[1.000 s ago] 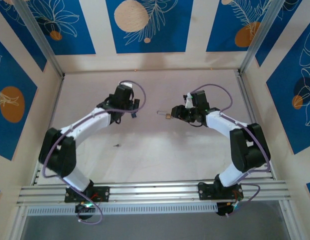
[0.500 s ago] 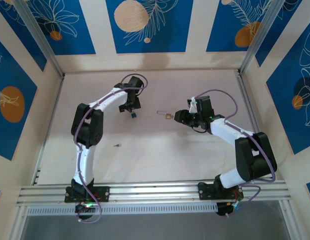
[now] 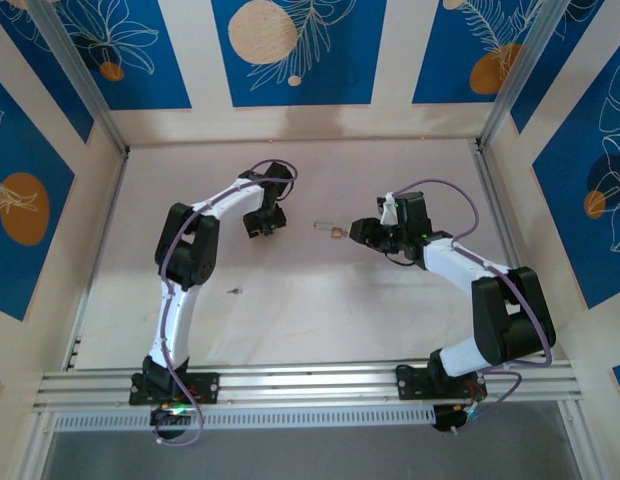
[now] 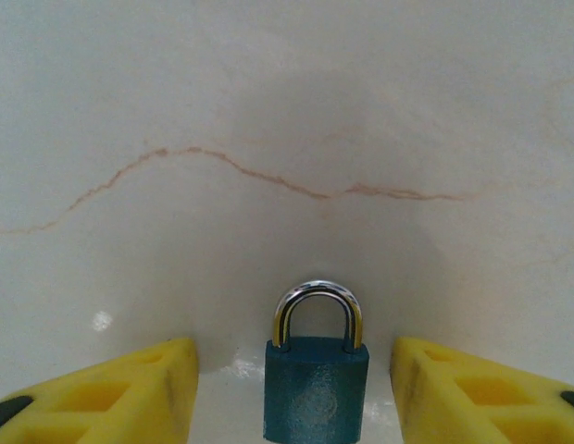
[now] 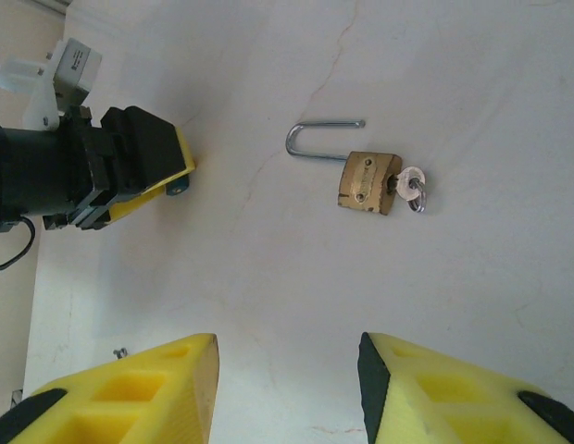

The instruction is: Unlock with the key

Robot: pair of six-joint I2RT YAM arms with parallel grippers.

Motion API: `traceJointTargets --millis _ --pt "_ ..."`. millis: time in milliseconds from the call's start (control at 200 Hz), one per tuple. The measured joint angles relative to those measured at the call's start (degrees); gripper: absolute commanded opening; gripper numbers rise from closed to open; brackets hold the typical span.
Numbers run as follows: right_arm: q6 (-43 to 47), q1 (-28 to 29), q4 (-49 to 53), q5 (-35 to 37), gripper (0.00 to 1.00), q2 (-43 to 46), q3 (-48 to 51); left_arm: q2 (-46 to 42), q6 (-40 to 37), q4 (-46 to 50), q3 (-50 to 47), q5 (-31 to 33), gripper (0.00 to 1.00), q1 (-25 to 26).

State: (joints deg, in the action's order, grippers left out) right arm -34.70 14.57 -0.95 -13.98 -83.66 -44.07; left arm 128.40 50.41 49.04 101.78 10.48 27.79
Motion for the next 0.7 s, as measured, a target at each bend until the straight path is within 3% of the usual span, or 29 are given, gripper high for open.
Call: traceJointTargets --millis 455,700 --pt "-0.7 -0.3 -1.2 -0.6 0.45 1.0 1.2 -1.1 0.4 -1.6 -1.9 -0.9 0.28 0.0" --pt "-1.0 -0.3 -1.6 -1.1 0.45 1.3 1.7 -3.3 0.3 -4.1 -5.7 -1.0 0.29 0.0"
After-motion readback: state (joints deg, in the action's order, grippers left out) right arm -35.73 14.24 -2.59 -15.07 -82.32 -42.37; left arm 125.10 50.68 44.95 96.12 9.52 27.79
